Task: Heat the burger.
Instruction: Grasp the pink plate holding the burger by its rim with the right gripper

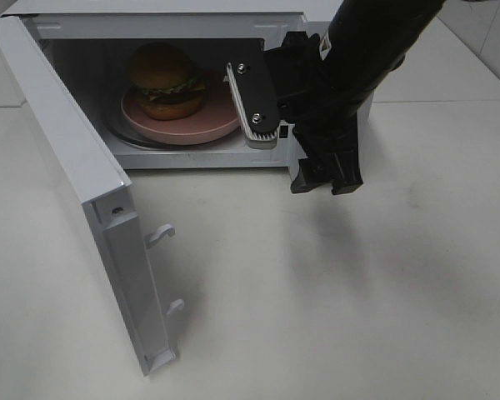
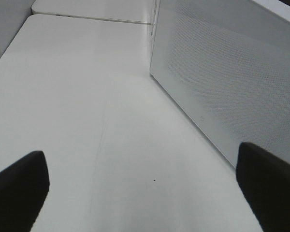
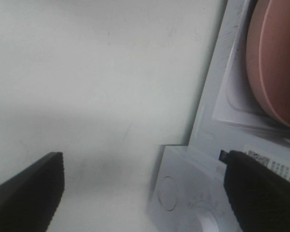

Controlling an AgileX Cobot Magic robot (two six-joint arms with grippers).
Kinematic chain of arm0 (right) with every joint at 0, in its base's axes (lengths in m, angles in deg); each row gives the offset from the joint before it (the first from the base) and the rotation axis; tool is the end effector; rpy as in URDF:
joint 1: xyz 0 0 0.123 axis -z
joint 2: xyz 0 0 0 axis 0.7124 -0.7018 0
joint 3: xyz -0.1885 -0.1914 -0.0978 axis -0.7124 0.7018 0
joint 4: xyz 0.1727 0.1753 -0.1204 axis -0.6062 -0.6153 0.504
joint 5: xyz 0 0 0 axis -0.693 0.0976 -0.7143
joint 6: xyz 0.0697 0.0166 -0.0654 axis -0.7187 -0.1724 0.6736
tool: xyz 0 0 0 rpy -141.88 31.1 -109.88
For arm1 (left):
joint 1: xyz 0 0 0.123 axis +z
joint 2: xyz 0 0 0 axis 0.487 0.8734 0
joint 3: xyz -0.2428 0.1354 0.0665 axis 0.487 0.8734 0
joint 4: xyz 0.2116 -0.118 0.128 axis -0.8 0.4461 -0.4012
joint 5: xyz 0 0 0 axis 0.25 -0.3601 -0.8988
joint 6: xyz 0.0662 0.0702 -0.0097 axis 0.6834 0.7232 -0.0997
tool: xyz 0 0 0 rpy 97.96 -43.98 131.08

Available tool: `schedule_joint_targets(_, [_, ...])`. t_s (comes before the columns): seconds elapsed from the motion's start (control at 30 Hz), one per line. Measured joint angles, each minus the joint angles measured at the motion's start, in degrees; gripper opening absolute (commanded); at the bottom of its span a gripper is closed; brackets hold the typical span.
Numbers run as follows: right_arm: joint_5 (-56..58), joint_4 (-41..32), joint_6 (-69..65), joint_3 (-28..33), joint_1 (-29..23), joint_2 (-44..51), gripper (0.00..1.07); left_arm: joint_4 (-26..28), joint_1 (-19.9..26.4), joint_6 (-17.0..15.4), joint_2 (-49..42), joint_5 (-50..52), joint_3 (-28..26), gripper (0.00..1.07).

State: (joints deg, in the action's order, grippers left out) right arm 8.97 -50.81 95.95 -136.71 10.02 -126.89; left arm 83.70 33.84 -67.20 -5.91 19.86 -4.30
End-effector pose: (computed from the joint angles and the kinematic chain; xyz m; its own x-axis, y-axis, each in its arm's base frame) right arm 0.3273 0.2264 0.2381 0.2933 -0.9460 -0.1378 -0.8338 -0.1826 -0.5209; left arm 0.0201 -0.0054 0.2876 -0.4304 -0.0351 -0.9020 -0.0165 0.9994 -0.0310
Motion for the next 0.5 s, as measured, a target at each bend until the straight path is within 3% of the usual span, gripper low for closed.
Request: schedule_joint_targets(0.5, [-4.1,0.6,-0.2,-10.4,-2.3,-9.0,0.86,0.0,0.0,0.0,0.0,0.0,0.0,0.98])
